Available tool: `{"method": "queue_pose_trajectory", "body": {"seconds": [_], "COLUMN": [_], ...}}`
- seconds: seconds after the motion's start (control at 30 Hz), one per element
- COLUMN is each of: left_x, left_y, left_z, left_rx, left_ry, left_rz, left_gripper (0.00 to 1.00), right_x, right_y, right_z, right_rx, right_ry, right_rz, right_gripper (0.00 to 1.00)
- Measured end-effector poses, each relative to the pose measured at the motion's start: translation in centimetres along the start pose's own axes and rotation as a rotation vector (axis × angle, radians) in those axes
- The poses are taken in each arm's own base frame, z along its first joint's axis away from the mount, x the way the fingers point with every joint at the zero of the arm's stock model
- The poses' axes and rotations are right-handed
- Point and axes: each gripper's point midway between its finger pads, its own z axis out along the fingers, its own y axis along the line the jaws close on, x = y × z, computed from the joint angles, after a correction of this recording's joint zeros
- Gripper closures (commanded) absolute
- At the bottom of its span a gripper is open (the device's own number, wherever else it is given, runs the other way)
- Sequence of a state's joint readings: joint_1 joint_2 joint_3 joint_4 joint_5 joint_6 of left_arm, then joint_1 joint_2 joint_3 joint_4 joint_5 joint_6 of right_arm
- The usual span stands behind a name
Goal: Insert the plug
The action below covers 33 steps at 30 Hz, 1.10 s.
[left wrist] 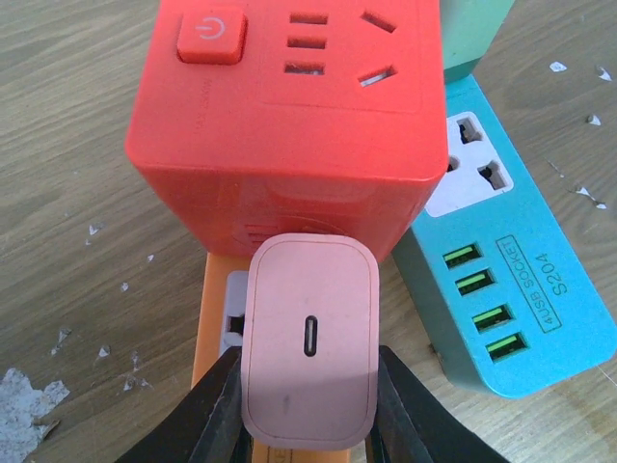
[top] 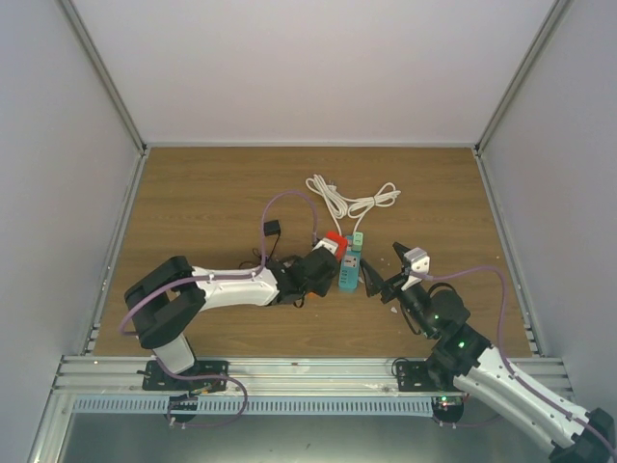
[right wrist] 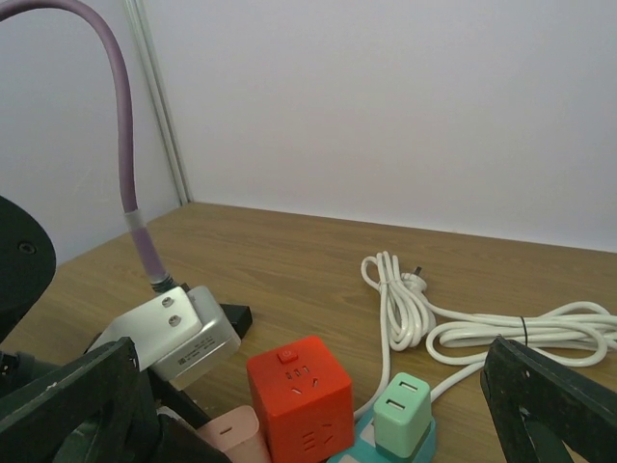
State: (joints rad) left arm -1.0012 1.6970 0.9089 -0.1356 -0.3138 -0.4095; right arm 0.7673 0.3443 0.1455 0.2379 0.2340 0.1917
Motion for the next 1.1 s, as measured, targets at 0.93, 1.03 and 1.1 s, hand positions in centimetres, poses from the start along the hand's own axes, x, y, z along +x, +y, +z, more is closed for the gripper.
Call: {"method": "queue_pose_trajectory", "body": {"seconds": [0.93, 1.03, 1.1], "left_x": [2.2, 2.4, 2.7], "left_y": [1.6, 1.6, 1.6], "left_z": [-3.4, -3.2, -2.9], "left_rx": [-0.084, -0.081, -0.082], "left_ry": [0.060, 0.053, 0.055], "left_rz": [-0.003, -0.007, -0.007], "left_gripper": [1.00, 1.00, 1.00], "right_x": [0.0, 0.0, 0.0], "right_y": [0.0, 0.0, 0.0], "right_z": [0.0, 0.0, 0.0], "right_rx": [0.002, 0.002, 0.002], "right_ry": [0.001, 0.001, 0.001], "right_rz": [0.000, 0.000, 0.000], "right_gripper": [0.00, 0.00, 0.00]}}
